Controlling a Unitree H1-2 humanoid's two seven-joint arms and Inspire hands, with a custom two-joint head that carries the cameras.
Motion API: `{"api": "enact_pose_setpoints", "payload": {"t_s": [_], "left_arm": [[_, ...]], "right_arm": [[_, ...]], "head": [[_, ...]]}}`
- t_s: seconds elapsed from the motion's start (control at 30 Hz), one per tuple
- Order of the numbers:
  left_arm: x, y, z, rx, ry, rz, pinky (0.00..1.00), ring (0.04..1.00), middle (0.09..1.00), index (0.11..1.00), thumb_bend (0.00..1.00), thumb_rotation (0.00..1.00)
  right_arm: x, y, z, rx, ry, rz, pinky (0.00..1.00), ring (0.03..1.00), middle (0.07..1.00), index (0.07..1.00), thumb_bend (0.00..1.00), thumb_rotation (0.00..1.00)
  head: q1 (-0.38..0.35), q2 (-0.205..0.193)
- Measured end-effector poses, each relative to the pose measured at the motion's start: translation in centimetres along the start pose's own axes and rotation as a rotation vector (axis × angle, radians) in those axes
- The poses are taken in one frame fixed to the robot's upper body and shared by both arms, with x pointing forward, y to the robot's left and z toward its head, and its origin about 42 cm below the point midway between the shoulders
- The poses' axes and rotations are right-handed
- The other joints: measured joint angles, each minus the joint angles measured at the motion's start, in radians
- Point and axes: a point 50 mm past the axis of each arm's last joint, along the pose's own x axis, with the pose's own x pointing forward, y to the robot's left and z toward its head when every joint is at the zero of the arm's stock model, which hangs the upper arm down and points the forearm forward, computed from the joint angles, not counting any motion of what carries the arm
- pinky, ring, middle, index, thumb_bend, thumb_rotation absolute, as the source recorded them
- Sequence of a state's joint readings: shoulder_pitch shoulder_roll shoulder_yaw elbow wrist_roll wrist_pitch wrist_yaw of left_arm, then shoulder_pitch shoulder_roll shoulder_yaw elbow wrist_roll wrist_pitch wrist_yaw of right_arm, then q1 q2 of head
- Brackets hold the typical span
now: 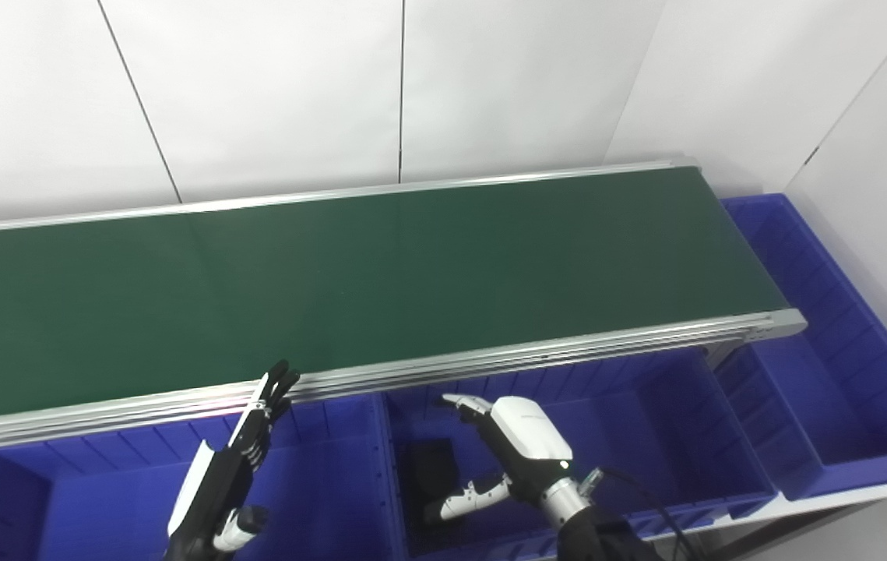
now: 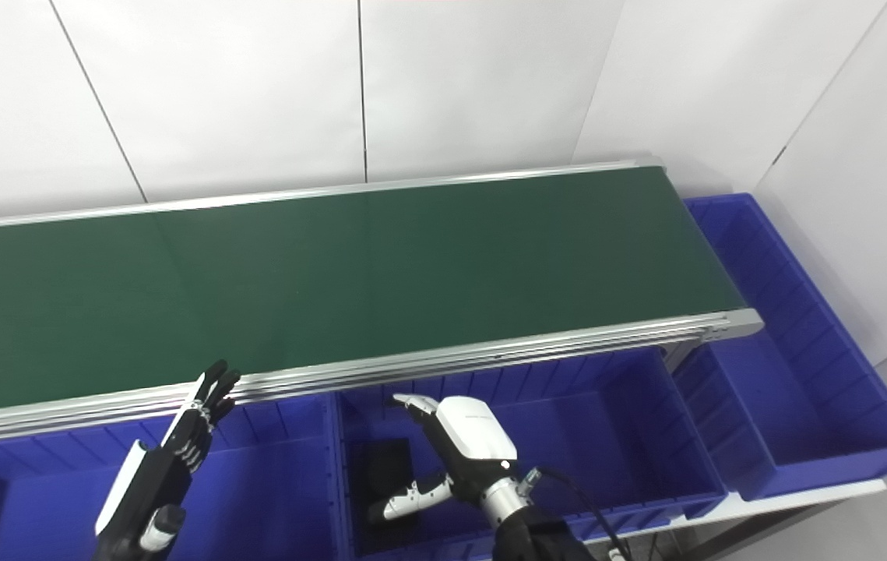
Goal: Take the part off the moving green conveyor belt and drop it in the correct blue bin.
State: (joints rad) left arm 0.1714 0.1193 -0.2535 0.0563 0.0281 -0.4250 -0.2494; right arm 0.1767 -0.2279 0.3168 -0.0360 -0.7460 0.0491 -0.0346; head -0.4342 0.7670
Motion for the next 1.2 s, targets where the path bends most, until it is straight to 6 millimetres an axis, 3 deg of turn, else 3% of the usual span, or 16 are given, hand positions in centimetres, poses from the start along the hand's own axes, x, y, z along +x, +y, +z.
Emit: {"api": "enact_pose_setpoints", "payload": {"t_s": [0.27, 0.47, 0.53, 0.67, 0.73, 0.9, 0.97, 1.03, 1.07, 1.2], "left_arm": [[0.0, 0.0, 0.0, -0.003, -0.002, 0.001, 0.97, 0.997, 0.967, 1.000, 1.00, 0.96], [-0.1, -0.1, -0.2, -0.005, 0.006, -0.002, 0.97, 0.998, 0.970, 1.000, 0.99, 0.95], [-0.2, -0.1, -0.4, -0.007, 0.015, -0.003, 0.98, 1.000, 0.975, 1.000, 1.00, 0.96], [-0.2, -0.3, -0.6, -0.011, 0.022, -0.009, 0.99, 1.000, 0.975, 1.000, 0.97, 0.95], [-0.2, -0.4, -0.6, -0.011, 0.022, -0.012, 0.98, 1.000, 0.984, 1.000, 0.99, 0.96], [-0.1, -1.0, -0.6, 0.018, 0.029, -0.030, 0.98, 1.000, 0.979, 1.000, 1.00, 0.97], [-0.1, -1.2, -0.6, 0.015, 0.030, -0.025, 0.99, 1.000, 0.976, 1.000, 1.00, 0.95], [-0.1, -1.7, -0.7, 0.002, 0.031, -0.017, 0.99, 0.995, 0.972, 1.000, 1.00, 0.95], [-0.1, -2.0, -0.7, -0.004, 0.032, -0.012, 0.98, 0.989, 0.970, 1.000, 1.00, 0.96], [-0.1, -2.8, -1.0, 0.005, 0.048, -0.006, 1.00, 0.992, 0.975, 1.000, 1.00, 0.97]], "right_arm": [[-2.1, -2.3, 2.9, 0.124, -0.122, -0.082, 0.59, 0.718, 0.814, 0.832, 1.00, 0.49], [-3.2, -2.9, 5.1, 0.207, -0.288, -0.180, 0.58, 0.730, 0.833, 0.841, 1.00, 0.67], [-3.4, -2.8, 5.4, 0.221, -0.330, -0.205, 0.61, 0.762, 0.862, 0.868, 1.00, 0.79], [-3.1, -1.8, 5.3, 0.279, -0.359, -0.227, 0.68, 0.816, 0.888, 0.877, 1.00, 0.91], [-2.8, -1.1, 5.1, 0.340, -0.356, -0.243, 0.67, 0.804, 0.883, 0.873, 1.00, 0.97], [-1.7, -0.1, 5.5, 0.521, -0.378, -0.293, 0.71, 0.817, 0.875, 0.879, 1.00, 1.00], [-1.3, 0.4, 5.4, 0.570, -0.366, -0.302, 0.71, 0.817, 0.873, 0.891, 0.99, 1.00], [-1.1, 1.0, 4.8, 0.599, -0.336, -0.305, 0.71, 0.810, 0.871, 0.897, 0.97, 1.00], [-1.1, 1.3, 4.4, 0.608, -0.321, -0.302, 0.72, 0.808, 0.871, 0.900, 0.97, 1.00], [-1.5, 1.7, 2.5, 0.639, -0.263, -0.300, 0.75, 0.809, 0.867, 0.908, 1.00, 1.00]], "head": [[0.006, 0.005], [0.018, -0.005], [0.025, -0.006], [0.078, -0.028], [0.112, -0.031], [0.213, -0.031], [0.300, -0.031], [0.307, -0.031], [0.365, -0.037], [0.374, -0.040]]}}
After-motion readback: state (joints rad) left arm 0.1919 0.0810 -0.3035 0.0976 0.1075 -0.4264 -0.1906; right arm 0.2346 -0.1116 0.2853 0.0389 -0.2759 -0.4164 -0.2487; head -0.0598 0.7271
